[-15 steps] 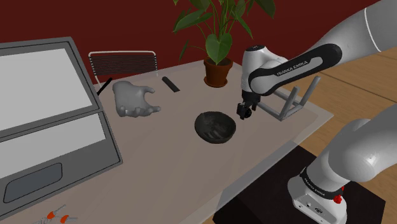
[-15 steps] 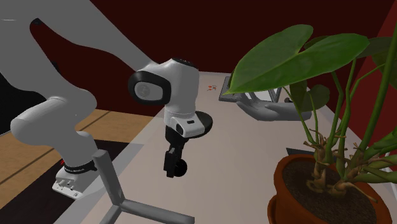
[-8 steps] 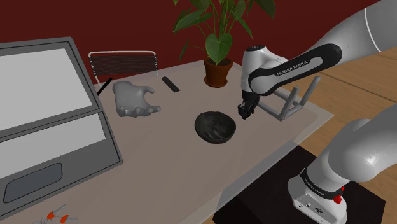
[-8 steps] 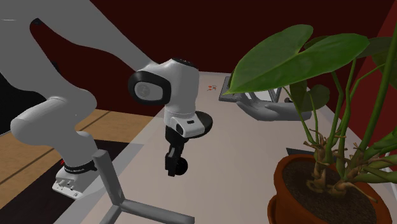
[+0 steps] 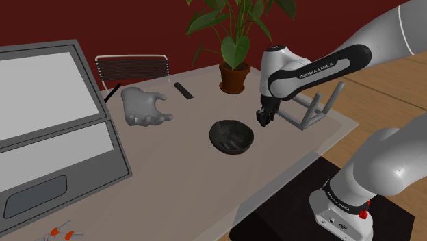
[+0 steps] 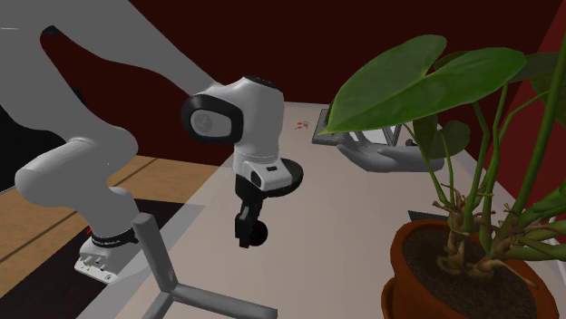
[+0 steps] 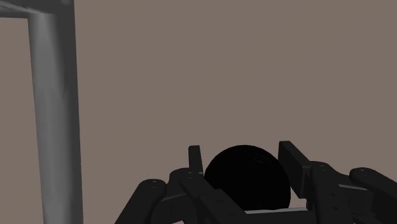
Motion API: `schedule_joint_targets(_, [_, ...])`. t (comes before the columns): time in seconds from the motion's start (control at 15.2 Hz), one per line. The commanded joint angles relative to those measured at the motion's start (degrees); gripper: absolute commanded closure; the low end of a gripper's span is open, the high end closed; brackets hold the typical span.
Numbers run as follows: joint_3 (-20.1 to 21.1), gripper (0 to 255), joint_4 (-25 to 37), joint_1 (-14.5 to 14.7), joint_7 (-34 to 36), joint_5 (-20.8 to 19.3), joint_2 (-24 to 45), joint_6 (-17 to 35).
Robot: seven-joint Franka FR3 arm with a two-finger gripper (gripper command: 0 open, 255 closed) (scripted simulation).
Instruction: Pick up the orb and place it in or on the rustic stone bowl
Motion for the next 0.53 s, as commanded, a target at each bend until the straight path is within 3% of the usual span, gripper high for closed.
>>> schedule_joint_targets(0.0, [0.02,255,0.59,0.07,-0.26,0.20,-1.08,-1.67])
schedule_joint_targets(0.46, [0.10,255,3.50,0.26,-1.17,0.82,-4.35,-7.81])
